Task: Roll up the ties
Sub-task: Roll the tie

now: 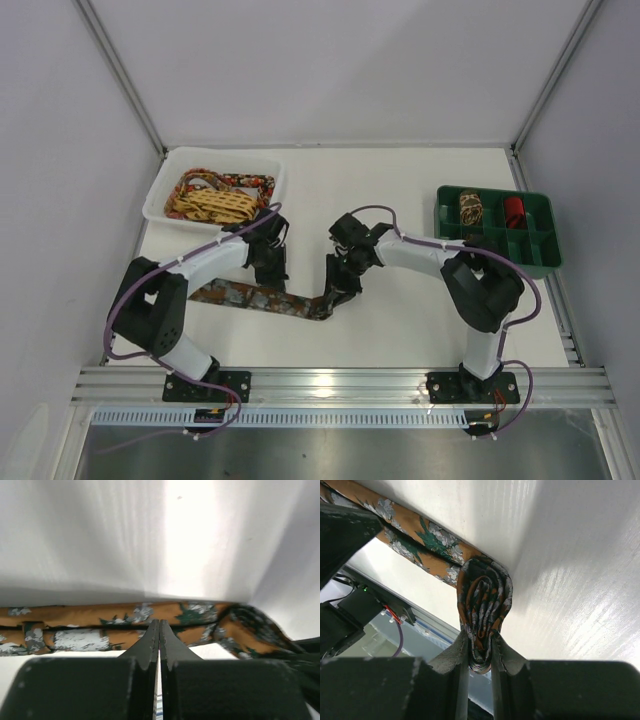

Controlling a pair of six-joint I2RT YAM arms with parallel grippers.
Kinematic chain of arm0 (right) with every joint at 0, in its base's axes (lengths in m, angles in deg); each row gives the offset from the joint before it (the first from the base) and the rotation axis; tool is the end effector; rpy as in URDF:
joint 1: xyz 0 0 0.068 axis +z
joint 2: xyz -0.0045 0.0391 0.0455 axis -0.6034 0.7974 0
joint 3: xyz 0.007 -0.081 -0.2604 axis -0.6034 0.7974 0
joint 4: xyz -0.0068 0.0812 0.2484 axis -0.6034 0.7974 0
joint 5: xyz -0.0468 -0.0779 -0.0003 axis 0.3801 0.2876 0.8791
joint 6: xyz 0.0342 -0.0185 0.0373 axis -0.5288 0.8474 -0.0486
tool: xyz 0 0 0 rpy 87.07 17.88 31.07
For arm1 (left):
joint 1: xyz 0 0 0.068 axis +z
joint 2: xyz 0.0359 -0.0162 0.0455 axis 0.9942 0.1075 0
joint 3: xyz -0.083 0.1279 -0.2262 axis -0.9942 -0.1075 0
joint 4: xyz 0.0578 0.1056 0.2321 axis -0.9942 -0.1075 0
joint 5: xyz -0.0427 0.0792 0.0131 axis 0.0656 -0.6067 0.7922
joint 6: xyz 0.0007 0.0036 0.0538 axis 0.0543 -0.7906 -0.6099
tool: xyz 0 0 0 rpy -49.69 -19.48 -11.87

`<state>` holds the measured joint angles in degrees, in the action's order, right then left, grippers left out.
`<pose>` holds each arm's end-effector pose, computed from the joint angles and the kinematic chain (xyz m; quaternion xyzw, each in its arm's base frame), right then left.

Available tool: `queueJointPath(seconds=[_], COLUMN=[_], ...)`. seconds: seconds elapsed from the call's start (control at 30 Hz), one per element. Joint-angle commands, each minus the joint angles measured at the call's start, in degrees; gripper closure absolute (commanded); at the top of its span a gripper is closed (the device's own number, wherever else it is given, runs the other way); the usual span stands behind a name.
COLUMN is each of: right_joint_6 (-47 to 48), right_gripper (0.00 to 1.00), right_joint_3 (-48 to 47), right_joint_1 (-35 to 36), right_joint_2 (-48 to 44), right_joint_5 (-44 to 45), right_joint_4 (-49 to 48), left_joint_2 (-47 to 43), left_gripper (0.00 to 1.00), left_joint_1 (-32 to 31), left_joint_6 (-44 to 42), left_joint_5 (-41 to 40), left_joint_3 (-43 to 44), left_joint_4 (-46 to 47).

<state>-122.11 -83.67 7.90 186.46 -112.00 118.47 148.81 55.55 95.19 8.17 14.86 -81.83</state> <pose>0.2437 0.2674 0.1710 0.0629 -0.9543 -0.2893 0.0406 0.2501 -0.1390 0.1827 -0.0192 0.9878 -0.1197 0.0976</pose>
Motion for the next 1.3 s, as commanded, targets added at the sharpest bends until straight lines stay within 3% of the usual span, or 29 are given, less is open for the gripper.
queueJointPath(seconds=[0.0,0.2,0.7,1.0,1.27], right_joint_6=[2.37,4.57,6.33,6.95,7.39], right_gripper=[1.00,1.00,1.00,1.00,1.00], right_joint_3=[-3.89,-9.16,-24.81,-14.72,-6.97], right_joint_1=[0.69,1.39,5.43,3.51,2.45], right_joint_2=[1.67,5.09,15.21,7.49,1.24], right_joint_5=[1.31,2.02,3.86,6.94,9.40], right_joint_4=[3.94,9.38,19.23,18.89,19.94], left_joint_2=[-0.55,0.07,0.33,-3.62,-3.09], left_gripper=[0.99,1.00,0.99,0.99,0.99], left_joint_1=[0.15,-0.20,-0.73,-0.64,-0.64], left_joint_6=[-2.79,-1.56,-0.50,-2.96,-3.49], left_joint_5=[0.98,2.40,3.72,0.03,0.46], left_joint_3=[-2.35,-6.22,-6.66,0.18,-1.12], left_joint_4=[0.31,3.82,4.27,-2.75,-1.37])
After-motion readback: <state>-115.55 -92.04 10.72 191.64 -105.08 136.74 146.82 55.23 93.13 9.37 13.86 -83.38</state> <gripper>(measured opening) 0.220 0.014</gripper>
